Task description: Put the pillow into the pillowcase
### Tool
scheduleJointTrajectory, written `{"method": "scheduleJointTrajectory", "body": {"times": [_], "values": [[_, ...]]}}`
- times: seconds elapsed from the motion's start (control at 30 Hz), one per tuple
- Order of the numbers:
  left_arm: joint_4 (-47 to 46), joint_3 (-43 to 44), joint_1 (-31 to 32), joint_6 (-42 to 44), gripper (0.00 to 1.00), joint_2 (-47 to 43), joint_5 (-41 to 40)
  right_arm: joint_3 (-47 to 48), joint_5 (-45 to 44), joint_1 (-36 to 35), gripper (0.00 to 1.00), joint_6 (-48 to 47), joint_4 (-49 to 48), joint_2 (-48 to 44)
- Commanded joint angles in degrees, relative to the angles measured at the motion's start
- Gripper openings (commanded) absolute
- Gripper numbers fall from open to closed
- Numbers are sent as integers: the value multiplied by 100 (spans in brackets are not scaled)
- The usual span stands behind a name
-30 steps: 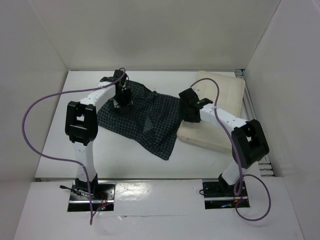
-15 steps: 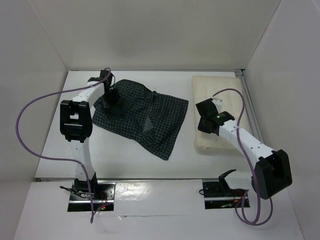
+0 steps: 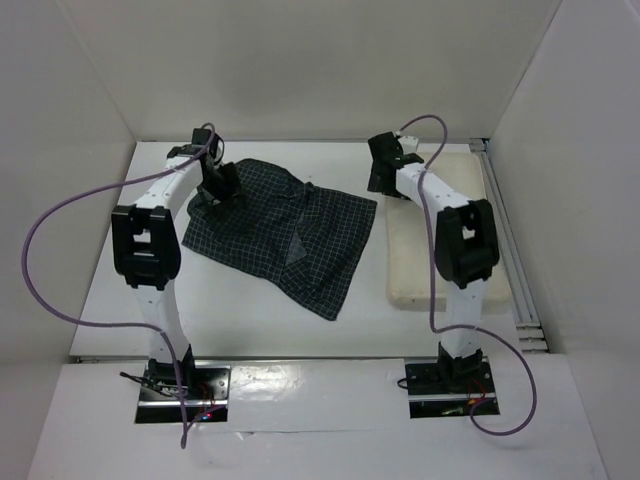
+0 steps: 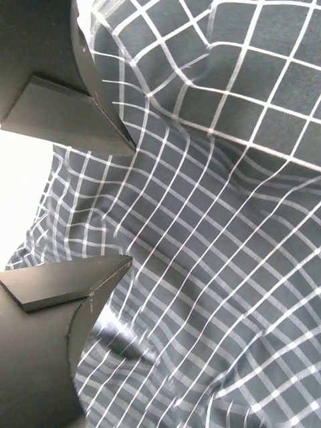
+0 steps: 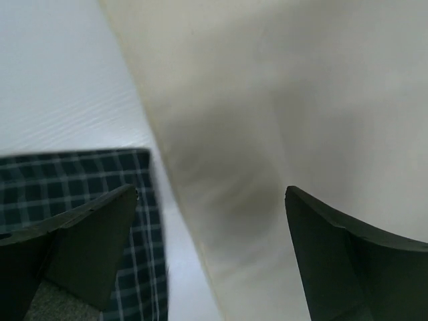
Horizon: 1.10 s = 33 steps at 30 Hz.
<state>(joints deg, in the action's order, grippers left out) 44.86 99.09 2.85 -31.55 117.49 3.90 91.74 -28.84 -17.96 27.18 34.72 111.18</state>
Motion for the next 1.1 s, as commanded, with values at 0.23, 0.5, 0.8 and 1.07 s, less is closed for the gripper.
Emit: {"method": "scheduleJointTrajectory", "body": {"times": [0.23,0.5,0.8,1.07], "values": [[23,49,154,123,74,-613,182,943,194,-278,0,-924,-174,813],[75,268,-74,123,74,-789,128,-1429,1372,-1297,0,-1804,-1775,-1957],[242,374,-180,123,74,-745,313,-3462,1724,-1799,47,-1329,-987,-4341],[436,523,-180,123,81,-640,-204,-2672,1539,-1799,86,-1277,-553,-4096]]}}
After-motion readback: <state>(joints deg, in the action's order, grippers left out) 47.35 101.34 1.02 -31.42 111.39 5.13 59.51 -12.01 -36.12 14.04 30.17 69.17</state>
